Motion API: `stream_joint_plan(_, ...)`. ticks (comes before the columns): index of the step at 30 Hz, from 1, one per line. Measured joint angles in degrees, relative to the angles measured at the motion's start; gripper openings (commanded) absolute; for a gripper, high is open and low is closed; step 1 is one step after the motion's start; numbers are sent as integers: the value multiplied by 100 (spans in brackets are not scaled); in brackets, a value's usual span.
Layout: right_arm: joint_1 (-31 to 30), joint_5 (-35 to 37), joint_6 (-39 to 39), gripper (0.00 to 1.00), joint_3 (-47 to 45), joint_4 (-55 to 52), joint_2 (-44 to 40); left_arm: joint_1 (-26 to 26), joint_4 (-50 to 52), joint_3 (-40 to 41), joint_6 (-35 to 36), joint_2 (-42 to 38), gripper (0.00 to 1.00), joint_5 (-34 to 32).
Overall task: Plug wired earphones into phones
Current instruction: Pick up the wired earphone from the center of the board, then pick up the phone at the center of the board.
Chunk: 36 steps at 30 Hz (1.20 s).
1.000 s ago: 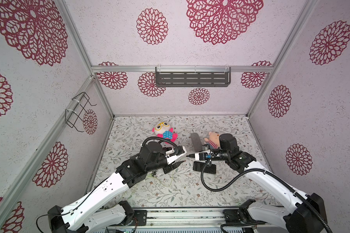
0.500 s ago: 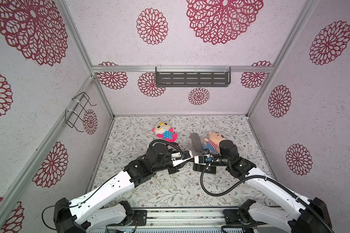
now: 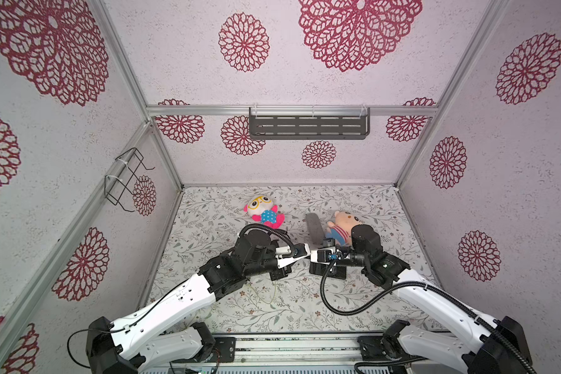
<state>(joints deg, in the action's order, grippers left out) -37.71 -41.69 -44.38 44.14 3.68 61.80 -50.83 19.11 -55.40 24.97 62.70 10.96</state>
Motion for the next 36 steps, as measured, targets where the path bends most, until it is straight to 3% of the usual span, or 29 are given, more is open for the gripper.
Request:
stream_joint_plan(5, -2, 7, -2, 1, -2, -13, -20, -2, 4, -2, -7, -17, 0, 9)
stream_joint_plan(6, -7, 20, -2, 15, -4, -11, -26, -2, 4, 0, -15, -20, 0, 9)
stream_joint_plan(7, -17, 59, -4, 35, -7, 0, -35, -2, -9, 4, -26, -26, 0, 7)
stream_joint_plan(8, -31, 127, 15, 62, -17, 22, -52, -2, -17, 11, -59, -35, 0, 4)
stream_joint_plan(9, -37, 179, 35, 97, -33, 35, -68, -2, -52, 31, -103, -55, 0, -9)
stream_joint_plan(15, -39, 835, 155, 99, -240, 33, -280, 317, -409, 428, -623, -282, 0, 107)
stream_joint_plan(20, -39, 1377, 376, 99, -396, -160, -588, 1631, -850, 643, -1696, -214, 0, 603)
stream_joint_plan(25, -39, 1923, 404, 99, -417, -374, -750, 2444, -1386, 662, -2844, 330, 0, 872)
stream_joint_plan(31, -31, 2723, 361, 99, -66, -1294, -140, 3071, -1945, 662, -4461, 1257, 0, 1569)
stream_joint_plan(36, 164, 3091, 210, 99, 175, -2221, 695, 3165, -1906, 468, -5281, 1744, 0, 2024)
